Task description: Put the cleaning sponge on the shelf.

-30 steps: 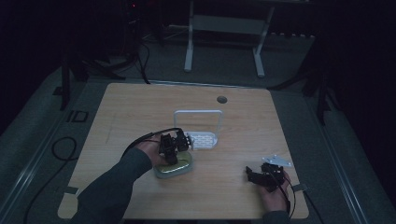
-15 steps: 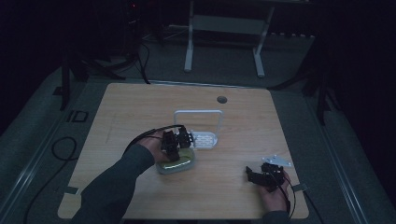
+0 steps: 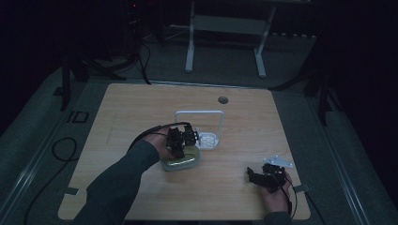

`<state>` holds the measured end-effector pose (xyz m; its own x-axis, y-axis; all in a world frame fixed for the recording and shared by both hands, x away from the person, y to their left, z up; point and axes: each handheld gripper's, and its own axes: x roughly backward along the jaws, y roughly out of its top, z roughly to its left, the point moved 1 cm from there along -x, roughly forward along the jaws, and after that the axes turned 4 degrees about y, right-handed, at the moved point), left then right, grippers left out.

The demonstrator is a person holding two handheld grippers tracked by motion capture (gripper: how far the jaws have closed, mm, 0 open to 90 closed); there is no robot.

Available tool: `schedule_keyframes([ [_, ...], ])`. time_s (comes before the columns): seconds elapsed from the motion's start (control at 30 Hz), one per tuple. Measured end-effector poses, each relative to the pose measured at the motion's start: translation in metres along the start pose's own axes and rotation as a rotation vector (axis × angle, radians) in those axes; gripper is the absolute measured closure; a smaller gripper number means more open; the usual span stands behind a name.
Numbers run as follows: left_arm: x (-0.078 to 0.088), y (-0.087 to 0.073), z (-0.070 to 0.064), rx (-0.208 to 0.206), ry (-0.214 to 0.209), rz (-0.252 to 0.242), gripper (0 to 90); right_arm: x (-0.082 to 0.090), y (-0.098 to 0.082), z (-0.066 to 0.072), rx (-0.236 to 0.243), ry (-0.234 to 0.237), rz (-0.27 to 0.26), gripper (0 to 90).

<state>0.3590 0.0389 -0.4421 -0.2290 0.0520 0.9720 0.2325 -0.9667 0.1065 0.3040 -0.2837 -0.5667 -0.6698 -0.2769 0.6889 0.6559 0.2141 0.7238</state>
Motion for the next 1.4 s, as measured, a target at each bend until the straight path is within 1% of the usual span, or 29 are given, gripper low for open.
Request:
schedule_keyframes([
  [0.03,0.0,0.001,0.0,-0.004,0.002,0.006,71.7,0.0,0.0,0.0,0.0,0.0,0.0,13.3],
  [0.13,0.001,0.004,0.001,-0.006,0.005,0.003,71.7,0.0,0.0,0.0,0.0,0.001,0.0,13.3],
  [0.3,0.004,0.009,0.003,-0.035,0.019,-0.006,71.7,0.0,0.0,0.0,0.0,0.001,-0.001,13.3],
  [0.4,0.005,0.01,0.005,-0.037,0.017,-0.017,71.7,0.0,0.0,0.0,0.0,0.001,0.0,13.3],
  [0.47,0.004,0.01,0.006,-0.027,0.016,-0.026,71.6,0.0,0.0,0.0,0.0,0.001,0.0,13.3],
  [0.6,0.003,0.011,0.008,-0.035,0.017,-0.027,71.7,0.0,0.0,0.0,0.0,0.001,-0.001,13.3],
  [0.77,0.001,0.012,0.011,-0.039,0.037,-0.044,71.8,0.0,0.0,0.0,-0.001,0.002,-0.001,13.3],
  [0.83,0.0,0.013,0.012,-0.034,0.035,-0.049,71.8,0.0,0.0,0.0,-0.001,0.001,-0.001,13.3],
  [1.0,-0.001,0.014,0.014,-0.047,0.029,-0.051,71.8,0.0,0.0,0.0,0.0,0.001,0.0,13.3],
  [1.03,-0.002,0.015,0.014,-0.053,0.036,-0.049,71.8,0.0,0.0,0.0,0.0,0.001,0.0,13.3],
  [1.2,-0.002,0.017,0.015,-0.061,0.042,-0.05,71.8,0.0,0.0,0.0,-0.001,0.001,-0.001,13.3],
  [1.4,0.0,0.024,0.016,-0.084,0.054,-0.055,71.8,0.0,0.0,0.0,-0.001,0.001,0.0,13.3],
])
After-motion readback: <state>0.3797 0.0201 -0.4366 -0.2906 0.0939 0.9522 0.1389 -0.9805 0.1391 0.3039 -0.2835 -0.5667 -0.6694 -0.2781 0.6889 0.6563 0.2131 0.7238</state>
